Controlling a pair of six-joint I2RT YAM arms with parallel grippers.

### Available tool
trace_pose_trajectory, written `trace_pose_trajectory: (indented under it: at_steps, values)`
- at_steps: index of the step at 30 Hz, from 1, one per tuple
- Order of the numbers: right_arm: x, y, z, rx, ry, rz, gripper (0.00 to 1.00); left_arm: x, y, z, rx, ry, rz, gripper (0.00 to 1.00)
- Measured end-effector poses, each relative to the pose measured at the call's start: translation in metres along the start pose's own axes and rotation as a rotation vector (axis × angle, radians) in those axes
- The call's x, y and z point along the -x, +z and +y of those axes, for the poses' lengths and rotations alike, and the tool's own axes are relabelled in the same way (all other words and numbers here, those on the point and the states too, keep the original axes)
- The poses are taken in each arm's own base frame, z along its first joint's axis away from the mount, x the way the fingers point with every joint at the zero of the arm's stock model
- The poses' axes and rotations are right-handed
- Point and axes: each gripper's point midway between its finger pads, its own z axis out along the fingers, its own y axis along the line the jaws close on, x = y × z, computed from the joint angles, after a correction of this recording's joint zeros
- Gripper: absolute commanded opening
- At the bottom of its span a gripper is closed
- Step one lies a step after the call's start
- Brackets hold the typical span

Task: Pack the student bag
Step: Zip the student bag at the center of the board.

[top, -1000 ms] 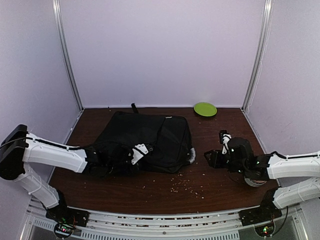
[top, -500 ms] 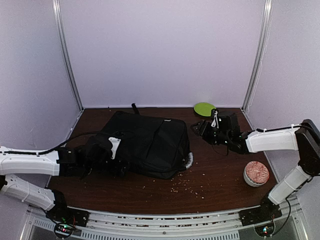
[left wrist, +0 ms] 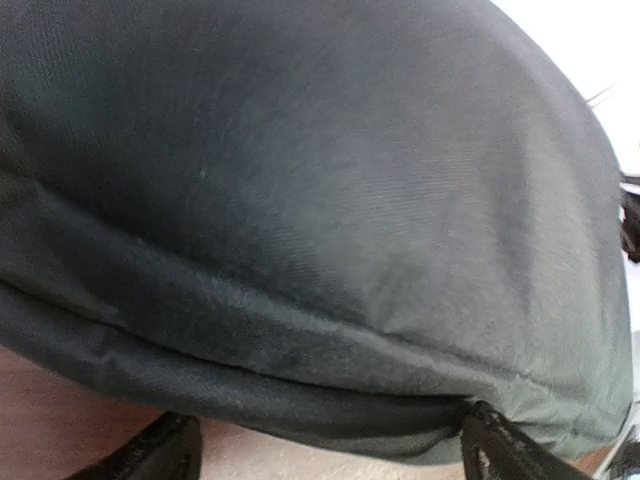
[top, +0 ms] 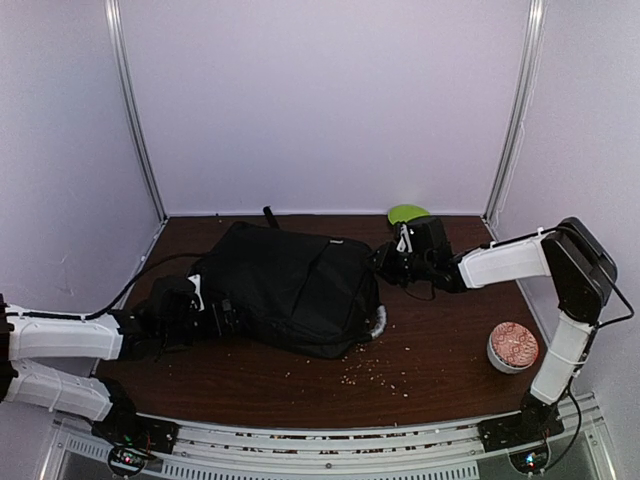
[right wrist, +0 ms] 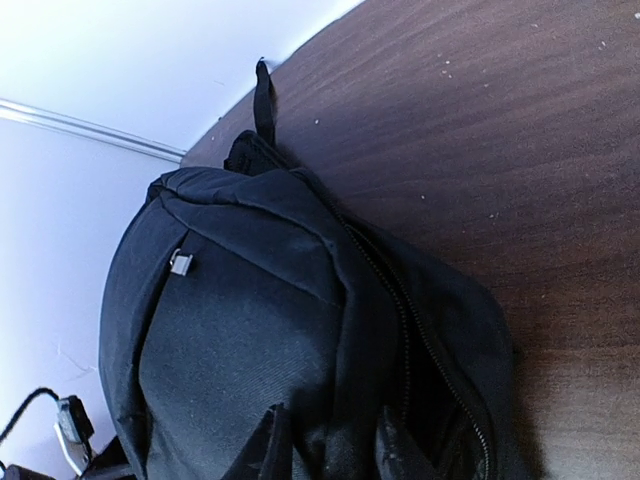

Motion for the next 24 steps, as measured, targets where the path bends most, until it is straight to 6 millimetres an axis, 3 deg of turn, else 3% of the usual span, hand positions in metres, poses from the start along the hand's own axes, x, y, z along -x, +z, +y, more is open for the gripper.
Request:
trace_pose_trajectory:
  at_steps: [6, 12, 14, 18, 19, 21, 24]
  values:
    - [-0.026, -0.008, -0.006, -0.007, 0.027, 0.02, 0.1, 0.009, 0.037, 0.004, -0.007, -0.054, 0.091, 0.54]
    - [-0.076, -0.024, -0.006, -0.031, 0.054, 0.049, 0.14, 0.058, 0.08, 0.004, -0.083, -0.128, 0.06, 0.51]
    - [-0.092, -0.027, 0.002, -0.023, 0.046, 0.069, 0.21, 0.079, 0.091, 0.004, -0.12, -0.146, 0.032, 0.54]
    - [-0.102, -0.039, 0.019, 0.012, 0.014, 0.073, 0.46, 0.103, 0.094, -0.003, -0.172, -0.145, -0.003, 0.75]
    - [-0.101, -0.044, 0.022, 0.019, 0.011, 0.067, 0.5, 0.106, 0.092, -0.005, -0.179, -0.138, -0.009, 0.79]
    - [-0.096, -0.059, 0.026, 0.029, -0.029, 0.039, 0.54, 0.107, 0.085, -0.008, -0.18, -0.128, -0.01, 0.97]
    - [-0.093, -0.083, 0.029, 0.026, -0.105, -0.004, 0.55, 0.1, 0.059, -0.005, -0.145, -0.121, -0.017, 0.98]
